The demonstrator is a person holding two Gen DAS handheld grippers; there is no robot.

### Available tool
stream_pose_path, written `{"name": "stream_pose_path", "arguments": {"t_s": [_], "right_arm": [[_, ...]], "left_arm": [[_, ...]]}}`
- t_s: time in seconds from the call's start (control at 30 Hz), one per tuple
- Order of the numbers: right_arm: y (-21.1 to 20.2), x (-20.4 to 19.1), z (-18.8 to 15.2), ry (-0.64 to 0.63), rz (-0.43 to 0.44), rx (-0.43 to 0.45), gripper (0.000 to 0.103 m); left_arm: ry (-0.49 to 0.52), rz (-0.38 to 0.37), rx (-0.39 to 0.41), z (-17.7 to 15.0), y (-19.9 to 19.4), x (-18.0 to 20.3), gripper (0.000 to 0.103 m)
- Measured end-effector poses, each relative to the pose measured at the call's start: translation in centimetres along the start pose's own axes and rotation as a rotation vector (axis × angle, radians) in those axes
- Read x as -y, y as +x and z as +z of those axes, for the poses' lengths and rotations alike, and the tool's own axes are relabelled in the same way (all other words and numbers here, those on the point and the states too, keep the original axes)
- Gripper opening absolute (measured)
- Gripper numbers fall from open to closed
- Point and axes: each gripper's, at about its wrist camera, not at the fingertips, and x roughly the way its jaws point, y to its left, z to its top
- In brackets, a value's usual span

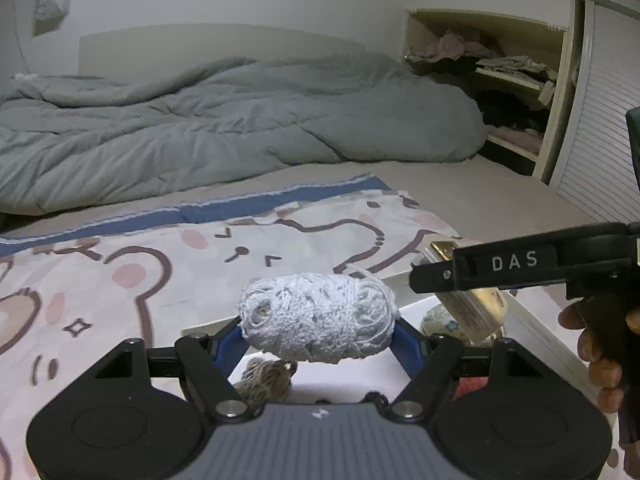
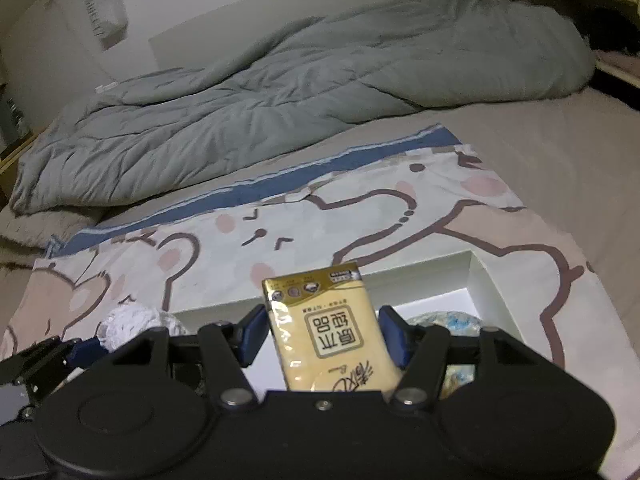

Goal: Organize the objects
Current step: 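Lift the white ball and yellow box and carry both over the white tray, then lower the ball with the left gripper while the right lowers the box into the tray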

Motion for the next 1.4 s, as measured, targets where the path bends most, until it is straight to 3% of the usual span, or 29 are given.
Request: {"name": "stream_pose_path", "arguments": {"t_s": [0.27,0.4,0.57,0.63,0.7,1.1,1.4], "right_arm": [[3.2,1.1,0.3,0.005,0.028,-0.04,0.062],[4.0,1.3,-0.2,-0.016,0.029,-0.043,0.073],[3.5,2.0,-0.7,0.001,0.028,-0.037,0.074],[3.3,2.4,-0.8,0.006,0.03,-0.04,0.074],[3.0,2.5,-1.0,0.001,0.029,-0.044,0.074],[0.8,2.5,-1.3,-0.002,0.032,-0.027,0.074],[-2.6,1.4,-1.8,-0.008,0.032,0.003,0.074]], "left_arm": [[0.133,-0.05,-0.04,-0.3,3.6,1.2,0.075],[0.186,-0.096,-0.072,-0.9,4.5,1.9,0.075],[0.287,-0.106,-0.128,-1.6,5.6,3.2,0.078],[0.287,-0.089,-0.147,-1.9,5.9,3.3,0.103],[0.281,-0.06,-0.13,-2.0,5.6,3.3,0.103],[0.269,-0.054,-0.137,-1.4,3.3,3.0,0.103],[0.234,-0.045,-0.1,-1.1,-1.1,3.0,0.103]]}}
